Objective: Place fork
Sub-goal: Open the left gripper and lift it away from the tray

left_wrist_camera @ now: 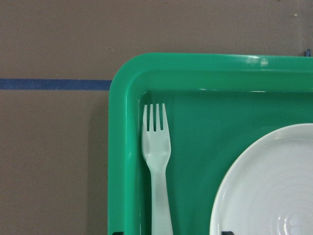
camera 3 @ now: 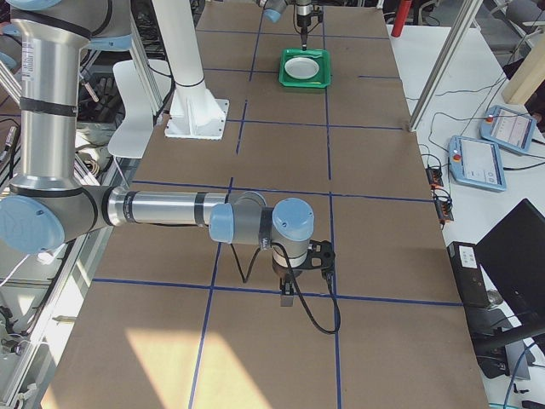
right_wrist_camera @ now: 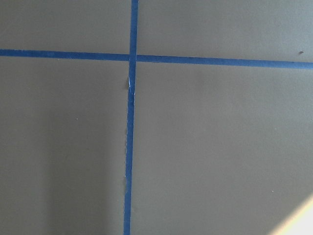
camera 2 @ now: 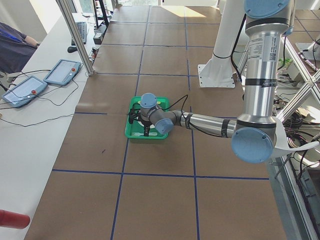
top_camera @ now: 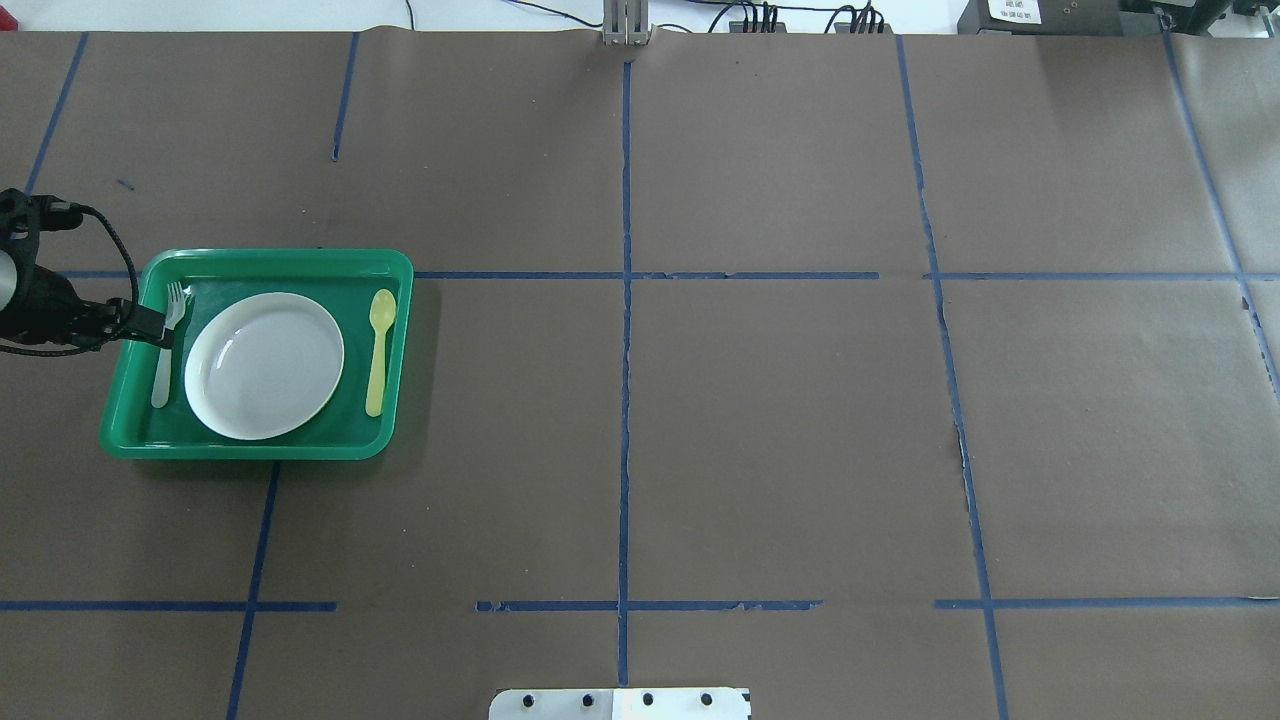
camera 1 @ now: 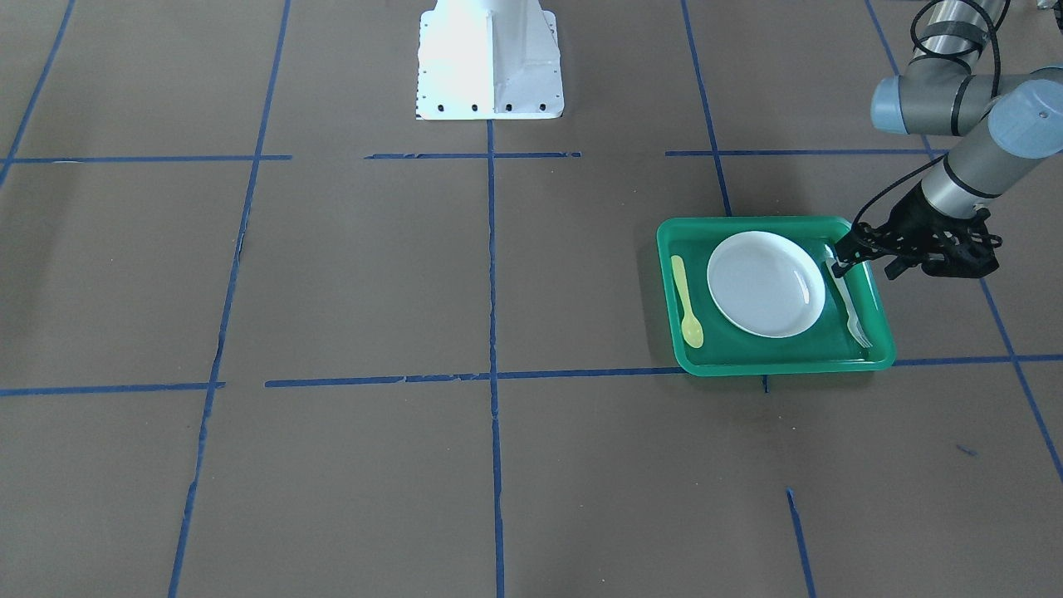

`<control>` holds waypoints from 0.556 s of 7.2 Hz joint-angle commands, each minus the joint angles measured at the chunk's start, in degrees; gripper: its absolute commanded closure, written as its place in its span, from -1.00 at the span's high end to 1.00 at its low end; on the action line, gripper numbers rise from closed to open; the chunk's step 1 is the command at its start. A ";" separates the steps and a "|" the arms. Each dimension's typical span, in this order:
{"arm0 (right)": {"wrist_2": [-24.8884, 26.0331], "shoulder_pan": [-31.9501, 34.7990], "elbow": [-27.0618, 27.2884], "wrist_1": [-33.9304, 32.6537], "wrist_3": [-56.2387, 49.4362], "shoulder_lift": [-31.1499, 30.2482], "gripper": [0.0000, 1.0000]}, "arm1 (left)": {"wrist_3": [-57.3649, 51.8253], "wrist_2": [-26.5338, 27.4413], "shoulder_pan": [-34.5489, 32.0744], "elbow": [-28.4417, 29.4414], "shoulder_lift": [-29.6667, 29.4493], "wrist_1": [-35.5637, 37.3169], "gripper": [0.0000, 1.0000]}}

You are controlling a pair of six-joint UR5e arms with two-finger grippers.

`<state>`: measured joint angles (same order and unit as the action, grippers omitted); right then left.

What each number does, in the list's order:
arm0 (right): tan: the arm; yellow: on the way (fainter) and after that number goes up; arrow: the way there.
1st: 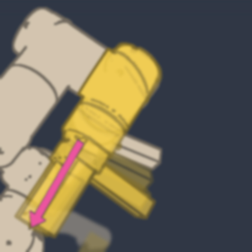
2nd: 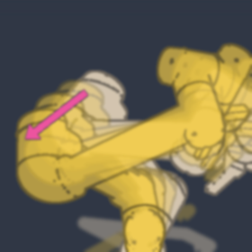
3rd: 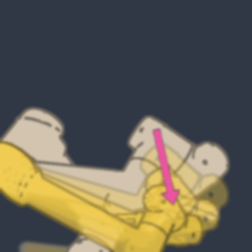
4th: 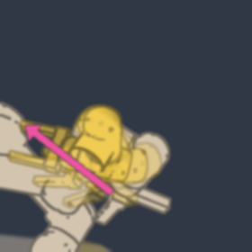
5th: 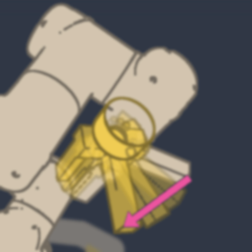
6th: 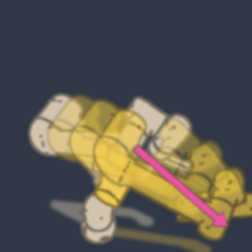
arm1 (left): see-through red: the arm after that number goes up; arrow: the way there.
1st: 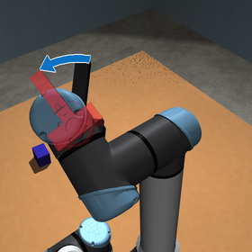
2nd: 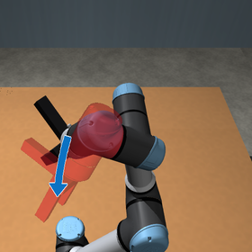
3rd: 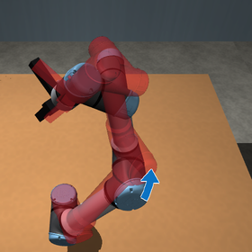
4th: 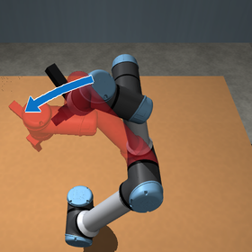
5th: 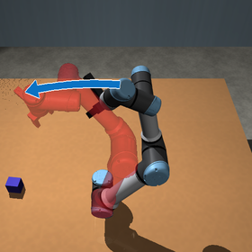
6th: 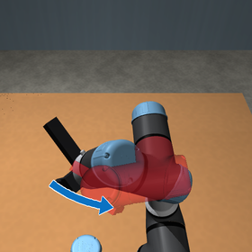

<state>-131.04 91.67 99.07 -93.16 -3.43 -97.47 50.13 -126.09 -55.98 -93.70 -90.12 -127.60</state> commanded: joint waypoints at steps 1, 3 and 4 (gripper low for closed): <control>0.00 0.00 -0.02 0.00 0.00 0.00 1.00 | -4.47 -4.06 -3.49 -0.25 1.26 0.59 1.00; 0.00 0.00 -0.02 0.00 0.00 0.00 1.00 | -20.07 -4.16 -11.21 -0.43 3.55 7.31 1.00; 0.00 0.00 -0.02 0.00 0.00 0.00 1.00 | -30.77 -4.08 -16.04 -1.39 3.64 14.76 1.00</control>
<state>-131.04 91.67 99.05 -93.16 -3.43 -97.47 31.18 -130.12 -66.43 -94.28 -86.91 -120.49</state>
